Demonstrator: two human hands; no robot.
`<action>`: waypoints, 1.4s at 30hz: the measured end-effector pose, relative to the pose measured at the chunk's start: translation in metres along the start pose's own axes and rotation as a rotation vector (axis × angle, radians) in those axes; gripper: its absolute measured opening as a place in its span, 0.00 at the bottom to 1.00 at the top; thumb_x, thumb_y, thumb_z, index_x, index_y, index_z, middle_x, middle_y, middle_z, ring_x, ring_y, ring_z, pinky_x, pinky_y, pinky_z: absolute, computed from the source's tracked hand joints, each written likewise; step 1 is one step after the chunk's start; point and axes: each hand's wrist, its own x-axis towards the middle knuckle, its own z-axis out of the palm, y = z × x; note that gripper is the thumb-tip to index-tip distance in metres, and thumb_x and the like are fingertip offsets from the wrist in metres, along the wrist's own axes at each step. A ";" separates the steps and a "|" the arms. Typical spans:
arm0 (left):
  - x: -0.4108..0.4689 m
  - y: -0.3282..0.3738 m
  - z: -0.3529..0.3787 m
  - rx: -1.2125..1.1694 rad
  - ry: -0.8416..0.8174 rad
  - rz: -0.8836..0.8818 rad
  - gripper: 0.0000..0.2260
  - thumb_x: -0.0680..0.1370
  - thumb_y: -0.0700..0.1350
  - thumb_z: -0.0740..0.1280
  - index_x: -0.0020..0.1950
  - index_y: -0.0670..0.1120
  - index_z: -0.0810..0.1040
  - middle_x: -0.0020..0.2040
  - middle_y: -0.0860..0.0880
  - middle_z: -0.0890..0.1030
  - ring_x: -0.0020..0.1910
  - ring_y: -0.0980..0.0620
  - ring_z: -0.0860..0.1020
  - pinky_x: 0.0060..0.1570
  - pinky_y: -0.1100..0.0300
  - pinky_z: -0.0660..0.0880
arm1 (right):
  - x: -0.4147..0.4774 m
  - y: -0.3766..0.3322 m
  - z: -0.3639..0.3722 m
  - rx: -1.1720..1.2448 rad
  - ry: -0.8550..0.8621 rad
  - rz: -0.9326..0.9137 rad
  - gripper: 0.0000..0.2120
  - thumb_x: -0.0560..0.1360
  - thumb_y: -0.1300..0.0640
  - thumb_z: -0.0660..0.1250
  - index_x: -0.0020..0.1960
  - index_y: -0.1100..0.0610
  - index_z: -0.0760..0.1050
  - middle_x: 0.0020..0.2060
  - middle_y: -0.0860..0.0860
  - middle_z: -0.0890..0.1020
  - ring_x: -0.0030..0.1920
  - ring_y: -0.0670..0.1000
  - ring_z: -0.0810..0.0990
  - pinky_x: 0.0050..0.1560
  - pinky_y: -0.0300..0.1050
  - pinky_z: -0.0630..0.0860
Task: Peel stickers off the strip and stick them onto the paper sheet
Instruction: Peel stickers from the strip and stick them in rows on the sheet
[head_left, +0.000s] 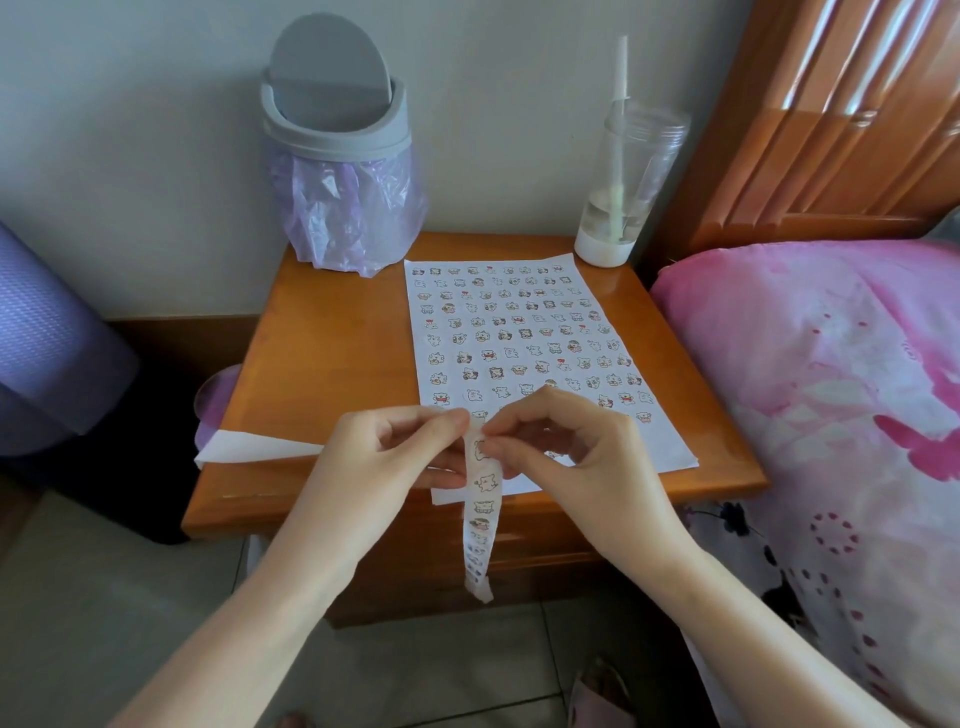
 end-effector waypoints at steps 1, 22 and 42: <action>0.000 0.000 0.000 -0.002 -0.003 -0.001 0.06 0.76 0.46 0.66 0.44 0.49 0.83 0.40 0.55 0.86 0.39 0.55 0.84 0.34 0.71 0.77 | 0.000 -0.001 0.000 0.005 0.000 0.008 0.04 0.72 0.61 0.71 0.46 0.53 0.79 0.41 0.48 0.83 0.42 0.49 0.83 0.44 0.48 0.81; 0.002 -0.009 -0.002 0.217 0.039 -0.004 0.07 0.78 0.46 0.63 0.49 0.46 0.80 0.42 0.55 0.84 0.37 0.56 0.84 0.34 0.62 0.81 | 0.014 -0.002 -0.056 -0.013 -0.019 0.203 0.02 0.73 0.60 0.68 0.45 0.57 0.78 0.36 0.47 0.81 0.34 0.45 0.78 0.36 0.39 0.77; 0.004 -0.010 -0.003 0.345 0.017 -0.059 0.08 0.78 0.47 0.62 0.48 0.46 0.80 0.46 0.55 0.84 0.36 0.55 0.84 0.43 0.56 0.82 | 0.017 0.034 -0.083 -0.245 -0.184 0.491 0.02 0.72 0.57 0.70 0.44 0.55 0.81 0.40 0.49 0.84 0.29 0.38 0.74 0.31 0.35 0.72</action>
